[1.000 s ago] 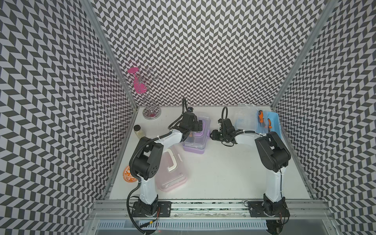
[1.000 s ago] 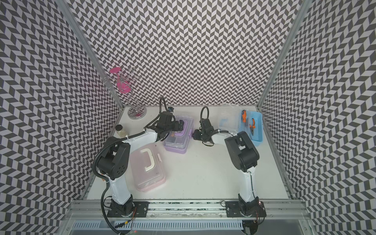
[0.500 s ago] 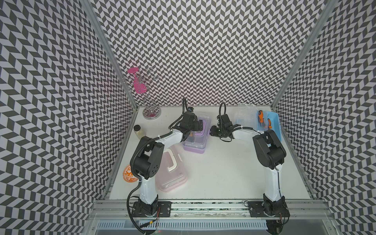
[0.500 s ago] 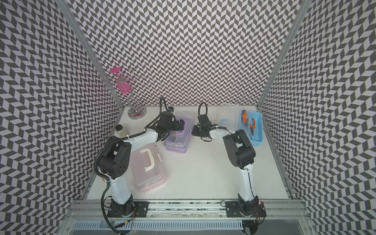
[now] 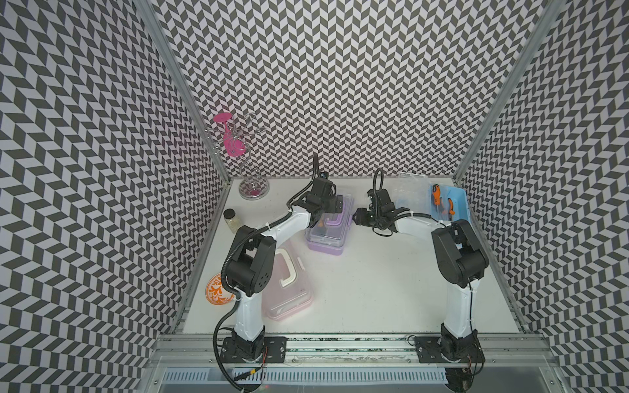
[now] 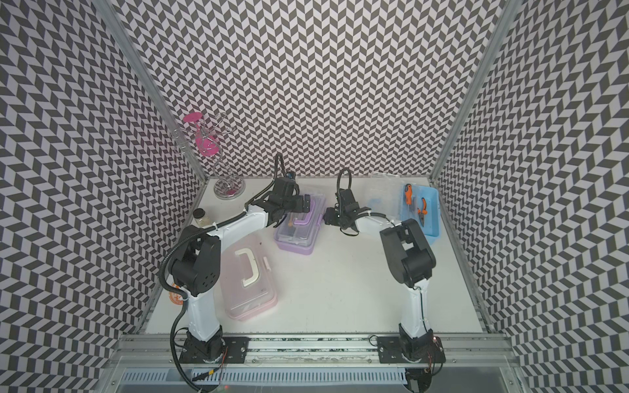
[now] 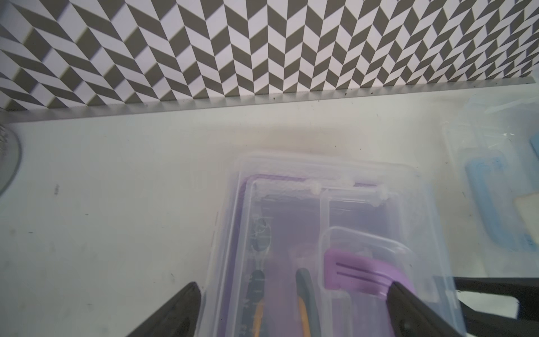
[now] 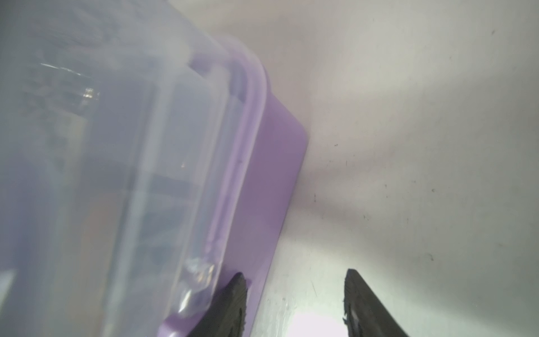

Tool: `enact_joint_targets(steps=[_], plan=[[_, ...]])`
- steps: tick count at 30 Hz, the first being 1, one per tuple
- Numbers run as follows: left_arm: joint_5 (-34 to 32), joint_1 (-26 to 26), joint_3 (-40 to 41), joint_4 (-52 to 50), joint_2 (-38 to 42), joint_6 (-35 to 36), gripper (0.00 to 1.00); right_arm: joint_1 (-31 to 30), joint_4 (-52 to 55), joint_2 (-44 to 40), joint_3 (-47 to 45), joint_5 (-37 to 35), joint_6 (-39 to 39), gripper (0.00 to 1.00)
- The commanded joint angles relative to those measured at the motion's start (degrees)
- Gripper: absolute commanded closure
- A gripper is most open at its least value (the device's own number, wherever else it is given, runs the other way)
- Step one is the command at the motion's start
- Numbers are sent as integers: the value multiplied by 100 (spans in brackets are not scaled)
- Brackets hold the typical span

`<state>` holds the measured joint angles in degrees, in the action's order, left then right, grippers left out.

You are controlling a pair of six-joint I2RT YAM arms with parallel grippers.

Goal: Close toolboxes
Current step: Fasten the toolbox latch on the toolbox, then move the toolbox to the center of the board.

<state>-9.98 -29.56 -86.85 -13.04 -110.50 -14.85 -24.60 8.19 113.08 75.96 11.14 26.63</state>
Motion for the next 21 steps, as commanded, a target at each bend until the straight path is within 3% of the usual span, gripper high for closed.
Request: enact_joint_targets(steps=[1,5,12,21], plan=[[-521,-118,-356,-392,480,122,0,-63,-500,-647,-264,29,-392,38],[-824,-138,117,-542,1109,-69,1,-67,-671,-1199,-906,-5,-500,32],[-1313,-129,1277,-970,2167,-532,0,-231,-905,-2387,-2067,131,-609,31],[-1523,-107,2249,-911,3499,-748,1,-1292,-865,-3179,-2278,617,-718,31]])
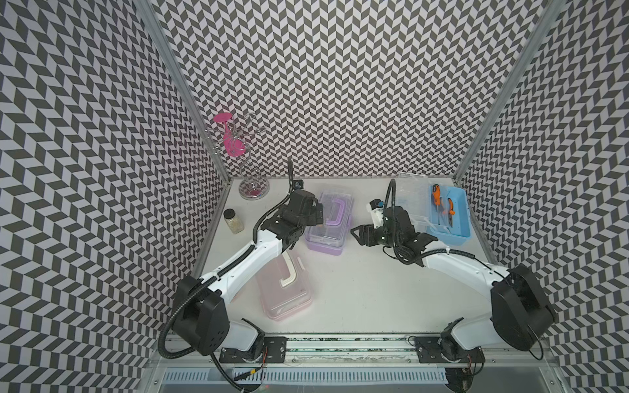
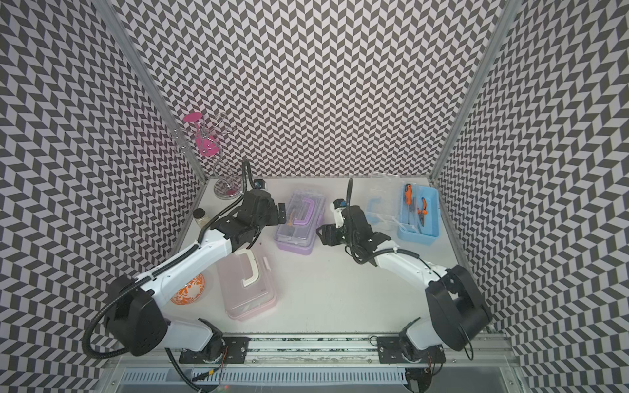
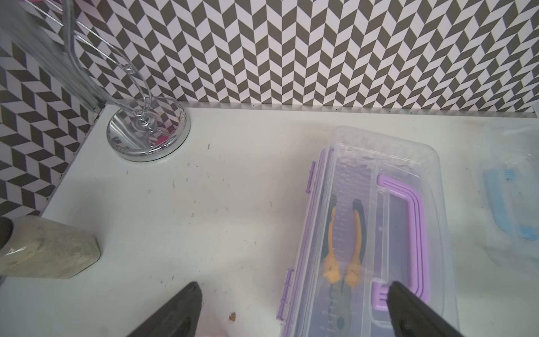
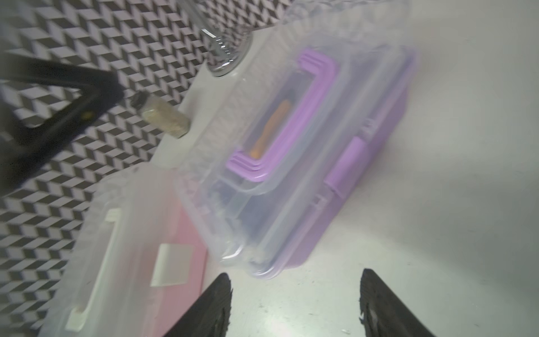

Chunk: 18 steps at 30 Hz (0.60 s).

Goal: Close toolboxes
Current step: Move the toolbox to the center of the board.

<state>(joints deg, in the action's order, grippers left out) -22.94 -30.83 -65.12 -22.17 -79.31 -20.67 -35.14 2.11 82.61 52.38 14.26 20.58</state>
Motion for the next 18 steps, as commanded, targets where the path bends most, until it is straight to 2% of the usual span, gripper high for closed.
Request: enact_joint_targets(steps=[1,11,14,18], plan=[[-273,30,153,18,510,-325,1,-378,-260,-100,118,373,-97,31],[-776,89,875,231,2133,-570,1,-1528,-165,720,810,455,-87,20],[-835,137,1066,274,2569,-607,1,-1839,46,1156,1230,325,-152,14],[-820,173,1257,265,2890,-638,1,-2157,361,1835,1826,92,-213,12]])
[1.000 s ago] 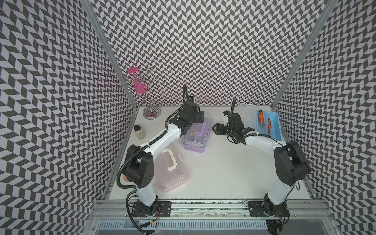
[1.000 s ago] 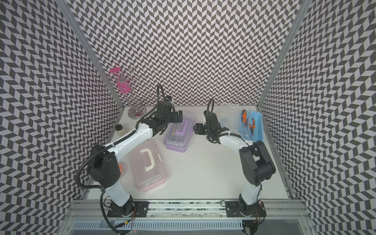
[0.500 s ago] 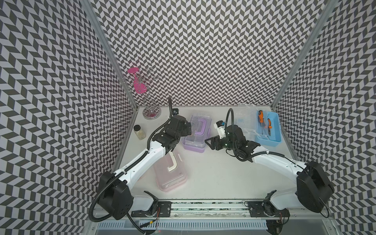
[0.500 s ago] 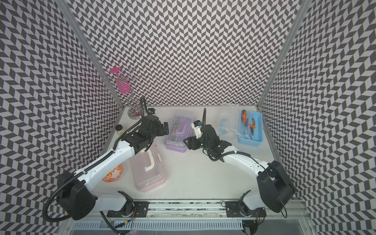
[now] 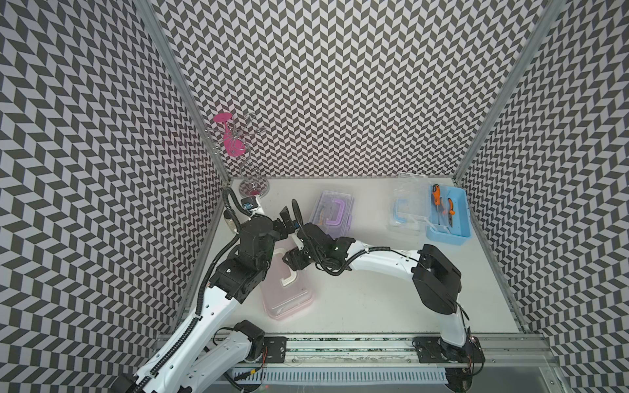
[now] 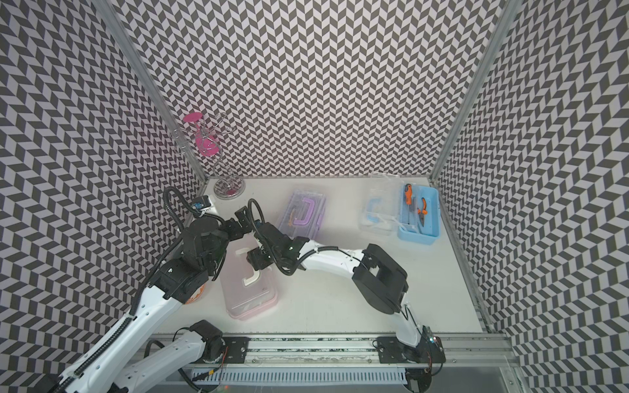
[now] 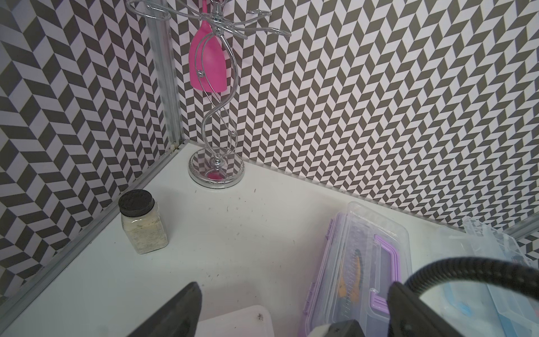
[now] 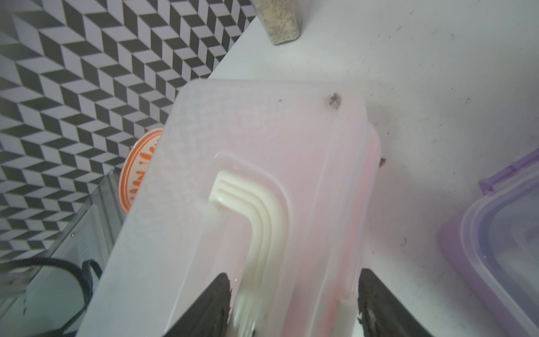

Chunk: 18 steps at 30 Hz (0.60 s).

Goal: Close toolboxes
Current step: Move the toolbox to the center of the board.

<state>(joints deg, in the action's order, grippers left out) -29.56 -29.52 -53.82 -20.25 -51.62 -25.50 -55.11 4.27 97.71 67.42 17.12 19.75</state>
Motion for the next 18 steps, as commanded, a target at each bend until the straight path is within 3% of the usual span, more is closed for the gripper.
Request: enact_joint_targets(steps=[1,12,18], plan=[[-155,52,139,53,162,-153,1,-212,188,454,429,-226,-141,11],[-94,104,240,56,371,-152,1,-465,750,1455,1519,-850,-124,11],[-23,111,301,126,389,-198,1,-470,1057,1816,1928,-1625,105,20]])
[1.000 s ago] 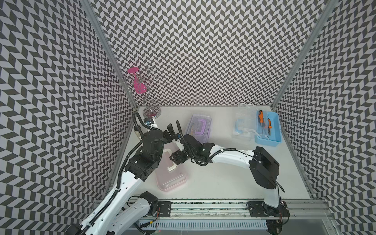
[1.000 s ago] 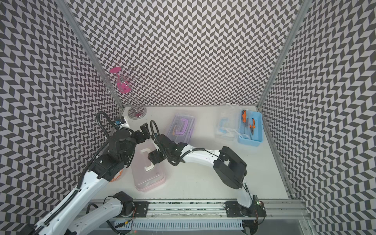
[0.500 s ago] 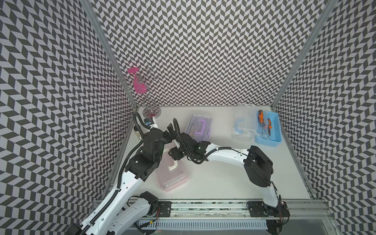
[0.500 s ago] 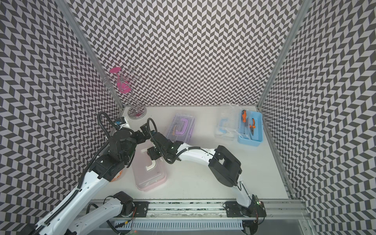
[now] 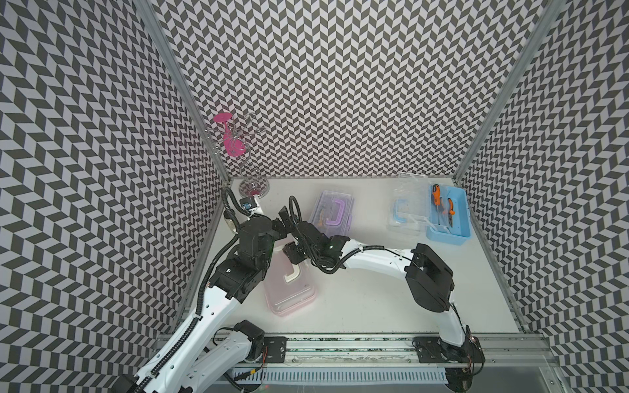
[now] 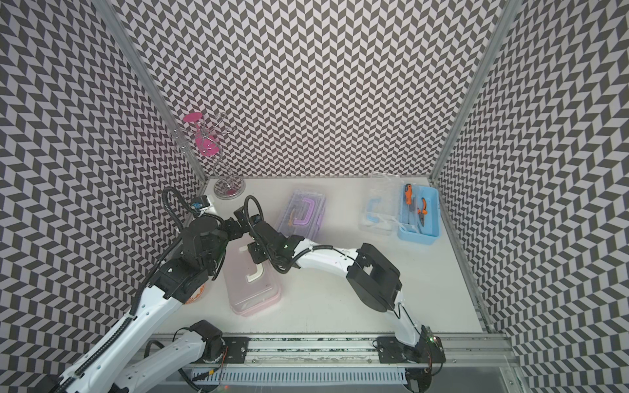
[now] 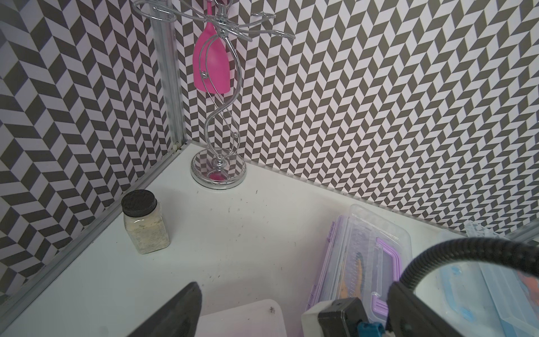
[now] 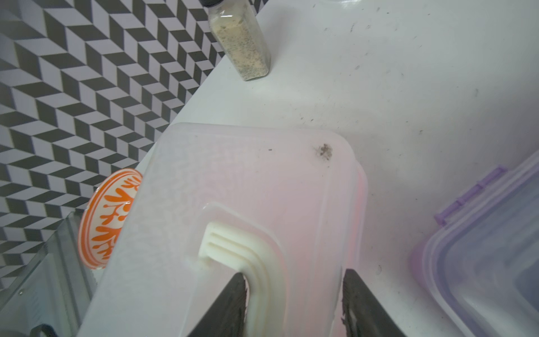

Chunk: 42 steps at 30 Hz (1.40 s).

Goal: Close toolboxes
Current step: Move the toolbox to the center of the board.

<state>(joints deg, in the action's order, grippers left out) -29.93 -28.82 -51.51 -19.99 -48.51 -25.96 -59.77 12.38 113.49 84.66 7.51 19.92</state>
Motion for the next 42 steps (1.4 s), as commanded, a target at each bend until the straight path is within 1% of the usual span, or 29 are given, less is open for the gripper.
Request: enact_joint_targets(steps=[1,3,8,11,14,16,20,29,42], plan=[[14,42,79,108,79,-153,1,0,299,304,275,-730,104,22],[14,45,88,109,72,-159,0,-4,380,465,474,-821,99,31],[-4,69,123,135,79,-167,1,5,555,784,835,-1104,125,39],[5,101,125,144,70,-164,1,9,589,865,919,-1566,216,46],[18,114,138,166,61,-173,1,44,525,876,920,-1980,279,48],[31,131,145,188,57,-159,1,115,495,894,917,-2160,294,48],[75,162,167,215,9,-142,1,306,394,955,918,-2287,312,49],[284,228,167,329,-269,-79,1,784,-237,1050,956,-2428,293,49],[806,272,173,565,-836,-6,1,1663,-368,1744,2245,-2245,431,47]])
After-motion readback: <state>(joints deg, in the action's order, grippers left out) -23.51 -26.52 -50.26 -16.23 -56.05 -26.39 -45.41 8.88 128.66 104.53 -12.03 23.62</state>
